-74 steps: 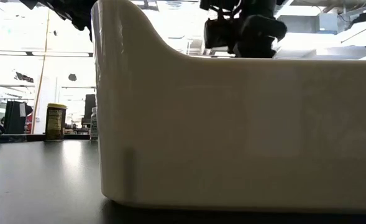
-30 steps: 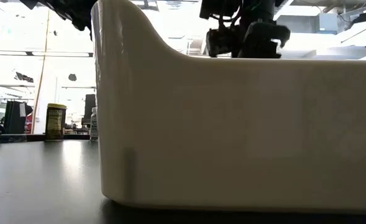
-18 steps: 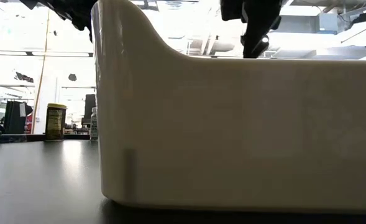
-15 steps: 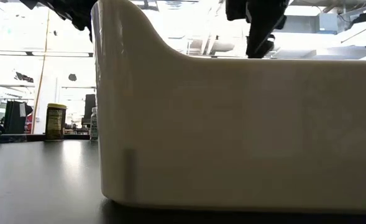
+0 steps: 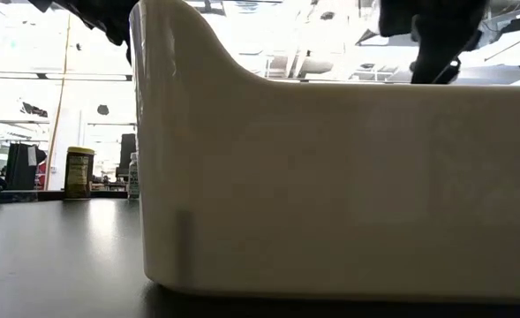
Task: Sort spices by type
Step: Put the top left white seasoning bottle into the gray bin
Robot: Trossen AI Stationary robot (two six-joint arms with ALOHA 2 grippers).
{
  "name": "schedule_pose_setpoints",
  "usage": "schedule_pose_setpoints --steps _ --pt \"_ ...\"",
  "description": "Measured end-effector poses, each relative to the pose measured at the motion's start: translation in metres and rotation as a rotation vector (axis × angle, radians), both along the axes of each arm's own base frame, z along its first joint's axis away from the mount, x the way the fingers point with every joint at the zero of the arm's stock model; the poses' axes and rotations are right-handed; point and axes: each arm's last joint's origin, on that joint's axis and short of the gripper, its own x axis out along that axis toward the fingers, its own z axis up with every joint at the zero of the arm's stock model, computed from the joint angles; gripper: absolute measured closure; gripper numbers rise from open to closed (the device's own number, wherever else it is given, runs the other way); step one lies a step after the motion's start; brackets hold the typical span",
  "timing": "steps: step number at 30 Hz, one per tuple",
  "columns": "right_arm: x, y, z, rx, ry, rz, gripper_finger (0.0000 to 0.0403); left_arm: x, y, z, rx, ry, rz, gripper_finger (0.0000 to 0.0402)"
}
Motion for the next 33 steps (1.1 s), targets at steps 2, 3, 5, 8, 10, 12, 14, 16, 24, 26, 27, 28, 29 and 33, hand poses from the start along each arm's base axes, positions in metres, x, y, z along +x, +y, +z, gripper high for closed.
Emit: schedule_pose_setpoints --steps 2,3,5,8,10,12,14,16,24,26,27,28,29,33 --pt "-0.009 0.004 -0.001 -0.011 -0.044 0.001 0.0110 0.000 -0.002 0.000 0.006 -0.004 0.019 0.0116" --pt "-0.014 0.006 -0.001 -0.016 -0.066 -0.004 0.0111 0.000 -0.004 0.001 0.013 -0.006 0.023 0.0116" --pt "-0.024 0.008 -0.001 -0.025 -0.105 -0.016 0.0112 0.001 -0.009 0.001 0.029 -0.009 0.033 0.0116" --pt "-0.040 0.008 -0.001 -0.058 -0.162 -0.033 0.0112 0.000 -0.015 0.001 0.042 -0.014 0.070 0.0116" --pt "-0.049 0.006 0.001 -0.089 -0.208 -0.054 0.0112 0.000 -0.017 0.001 0.032 -0.021 0.113 0.0116" --pt "-0.057 0.002 0.001 -0.105 -0.251 -0.076 0.0112 0.000 -0.019 0.001 0.012 -0.029 0.159 0.0116" --pt "-0.062 -0.003 0.002 -0.113 -0.298 -0.103 0.0112 -0.001 -0.019 0.001 -0.015 -0.036 0.207 0.0116" --pt "-0.065 -0.008 0.001 -0.126 -0.353 -0.126 0.0112 -0.002 -0.018 0.000 -0.024 -0.031 0.254 0.0116" --pt "-0.063 -0.031 0.004 -0.180 -0.562 -0.213 0.0112 -0.005 -0.016 -0.002 -0.002 -0.008 0.335 0.0116" --pt "-0.060 -0.037 0.005 -0.184 -0.582 -0.247 0.0112 -0.007 -0.014 -0.001 0.028 -0.011 0.355 0.0116" --pt "-0.059 -0.039 0.006 -0.188 -0.583 -0.261 0.0112 -0.008 -0.013 0.000 0.039 -0.017 0.366 0.0116" --pt "-0.059 -0.042 0.006 -0.191 -0.583 -0.275 0.0112 -0.009 -0.011 0.001 0.043 -0.024 0.379 0.0116" --pt "-0.058 -0.044 0.006 -0.195 -0.584 -0.287 0.0112 -0.009 -0.009 0.002 0.042 -0.028 0.389 0.0116" --pt "-0.057 -0.051 0.005 -0.209 -0.572 -0.326 0.0112 -0.012 0.002 0.003 0.001 -0.047 0.467 0.0116"
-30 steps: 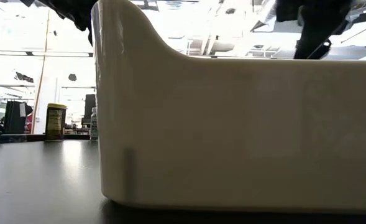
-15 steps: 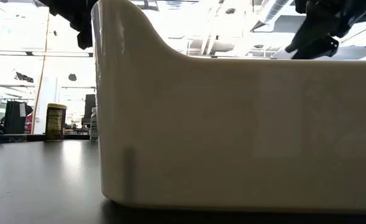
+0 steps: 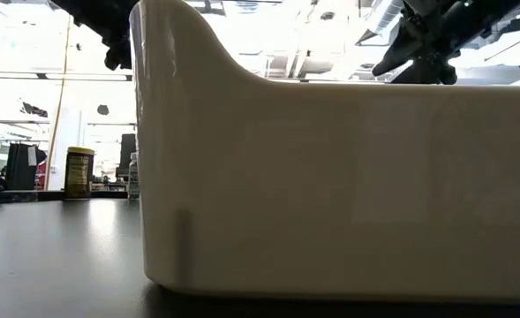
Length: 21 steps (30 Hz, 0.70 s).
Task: Sort spices by type
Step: Put the top left white seasoning bottle into the gray bin
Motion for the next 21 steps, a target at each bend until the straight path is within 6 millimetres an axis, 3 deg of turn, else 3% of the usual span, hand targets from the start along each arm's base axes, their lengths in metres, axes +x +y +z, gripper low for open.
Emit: schedule_pose_setpoints --steps 10,15,21 --pt "0.001 -0.012 -0.001 -0.002 0.009 -0.067 0.0112 -0.007 0.038 0.000 0.083 0.071 0.146 0.0116" --pt "0.001 -0.018 -0.001 -0.001 0.007 -0.097 0.0112 -0.017 0.073 0.012 0.040 0.084 0.218 0.0116" --pt "0.001 -0.021 -0.001 -0.001 0.008 -0.115 0.0112 -0.027 0.126 0.027 0.017 0.216 0.232 0.0116"
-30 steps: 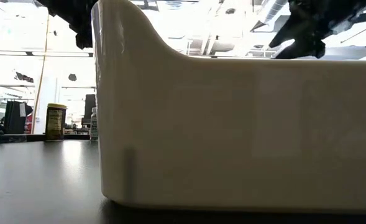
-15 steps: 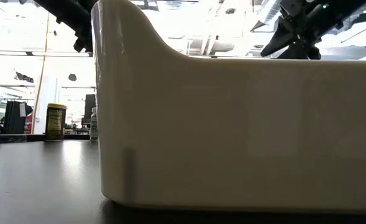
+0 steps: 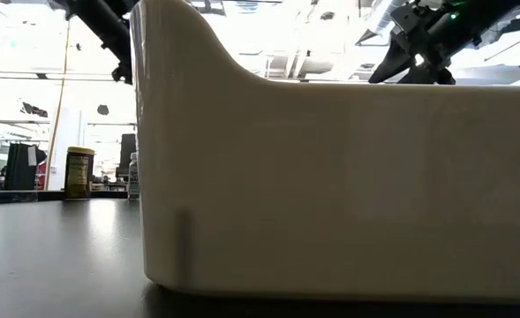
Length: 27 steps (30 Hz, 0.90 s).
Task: Sort spices by type
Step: Put the top left white seasoning bottle into the gray bin
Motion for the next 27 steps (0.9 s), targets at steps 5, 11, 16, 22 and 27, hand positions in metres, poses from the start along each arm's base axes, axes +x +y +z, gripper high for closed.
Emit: schedule_pose_setpoints --steps 5,11,16,22,27 --pt "0.000 0.000 0.000 0.000 0.000 0.000 0.0112 -0.004 0.050 0.006 -0.163 0.145 0.013 0.0116" --pt "0.000 0.000 0.000 -0.016 0.018 0.012 0.0112 0.001 0.103 0.003 -0.318 0.336 -0.013 0.0116" --pt "0.000 0.000 -0.001 -0.019 0.028 0.023 0.0112 0.015 0.136 -0.011 -0.392 0.458 -0.077 0.0116" --pt "-0.003 0.000 -0.004 -0.015 0.069 0.030 0.0112 0.028 0.160 -0.026 -0.412 0.570 -0.174 0.0116" --pt "-0.004 0.000 -0.006 -0.014 0.099 0.030 0.0112 0.031 0.166 -0.042 -0.415 0.709 -0.270 0.0116"
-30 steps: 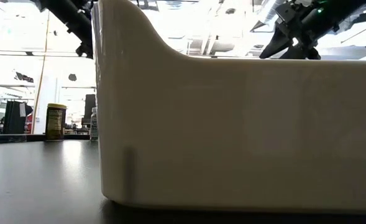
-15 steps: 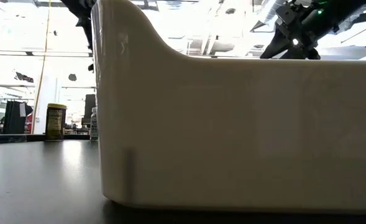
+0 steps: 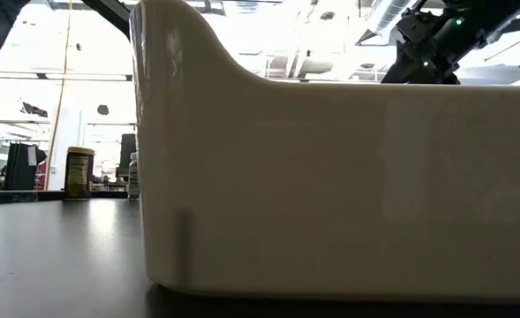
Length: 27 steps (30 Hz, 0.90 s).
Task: Sort spices by type
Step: Put the top left white seasoning bottle into the gray bin
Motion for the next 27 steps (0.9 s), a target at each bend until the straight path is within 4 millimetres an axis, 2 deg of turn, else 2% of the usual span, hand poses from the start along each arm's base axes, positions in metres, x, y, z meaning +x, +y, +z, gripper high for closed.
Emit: schedule_pose_setpoints --steps 5,12,27 --pt "0.000 0.000 0.000 0.001 0.001 0.000 0.0112 0.000 0.001 -0.013 -0.048 0.099 -0.100 0.0116" --pt "0.000 0.000 0.000 0.007 -0.002 -0.003 0.0112 -0.006 0.000 -0.020 -0.066 0.169 -0.220 0.0116" --pt "0.000 0.000 0.000 0.008 -0.004 -0.005 0.0112 -0.008 -0.002 -0.029 -0.088 0.199 -0.203 0.0116"
